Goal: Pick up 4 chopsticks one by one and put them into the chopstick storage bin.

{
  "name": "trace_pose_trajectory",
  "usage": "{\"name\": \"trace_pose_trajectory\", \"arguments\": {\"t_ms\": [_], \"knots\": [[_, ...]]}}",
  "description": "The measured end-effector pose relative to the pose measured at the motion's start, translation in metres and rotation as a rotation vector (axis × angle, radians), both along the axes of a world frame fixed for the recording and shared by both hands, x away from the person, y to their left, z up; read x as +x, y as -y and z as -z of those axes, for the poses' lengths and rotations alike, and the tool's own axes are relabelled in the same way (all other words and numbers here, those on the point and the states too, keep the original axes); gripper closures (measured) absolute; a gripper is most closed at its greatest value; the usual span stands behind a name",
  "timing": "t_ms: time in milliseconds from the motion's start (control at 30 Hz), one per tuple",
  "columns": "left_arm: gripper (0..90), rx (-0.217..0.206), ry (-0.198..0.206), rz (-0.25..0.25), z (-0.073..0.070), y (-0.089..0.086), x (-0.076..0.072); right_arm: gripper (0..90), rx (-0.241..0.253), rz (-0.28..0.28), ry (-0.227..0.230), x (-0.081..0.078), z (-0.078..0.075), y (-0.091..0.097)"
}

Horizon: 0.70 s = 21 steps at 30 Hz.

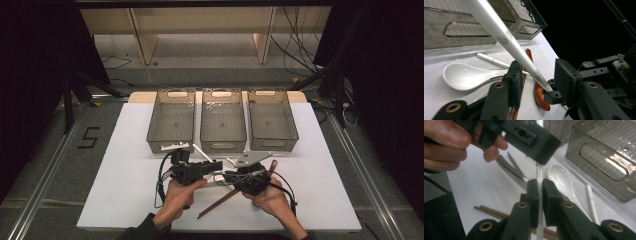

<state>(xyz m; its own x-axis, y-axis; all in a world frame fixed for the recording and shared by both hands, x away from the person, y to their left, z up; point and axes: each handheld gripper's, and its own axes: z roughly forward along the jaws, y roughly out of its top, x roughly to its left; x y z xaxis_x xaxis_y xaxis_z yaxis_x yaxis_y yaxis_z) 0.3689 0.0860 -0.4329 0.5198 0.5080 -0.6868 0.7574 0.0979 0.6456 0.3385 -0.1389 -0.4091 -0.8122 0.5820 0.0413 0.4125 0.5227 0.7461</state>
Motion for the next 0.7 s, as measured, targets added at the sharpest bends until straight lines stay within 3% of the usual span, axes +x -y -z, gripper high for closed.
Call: {"name": "trace_pose_trajectory", "arguments": {"t_ms": [267,567,700], "knots": [[70.1,-0.034,-0.013,0.009,0.0019,0.0,-0.0001,85.1,0.017,0.001,0.005,-0.0008,0.0,-0.0004],[81.1,-0.136,-0.048,0.027,0.0024,-0.0056,0.0022,84.7,0.054,-0.003,0.008,-0.0015,-0.0015,0.0004],[83.2,-0.15,-0.049,0.04,-0.0014,-0.0066,0.0022,82.0,0.073,-0.004,0.008,-0.0015,-0.0024,0.0012]]}}
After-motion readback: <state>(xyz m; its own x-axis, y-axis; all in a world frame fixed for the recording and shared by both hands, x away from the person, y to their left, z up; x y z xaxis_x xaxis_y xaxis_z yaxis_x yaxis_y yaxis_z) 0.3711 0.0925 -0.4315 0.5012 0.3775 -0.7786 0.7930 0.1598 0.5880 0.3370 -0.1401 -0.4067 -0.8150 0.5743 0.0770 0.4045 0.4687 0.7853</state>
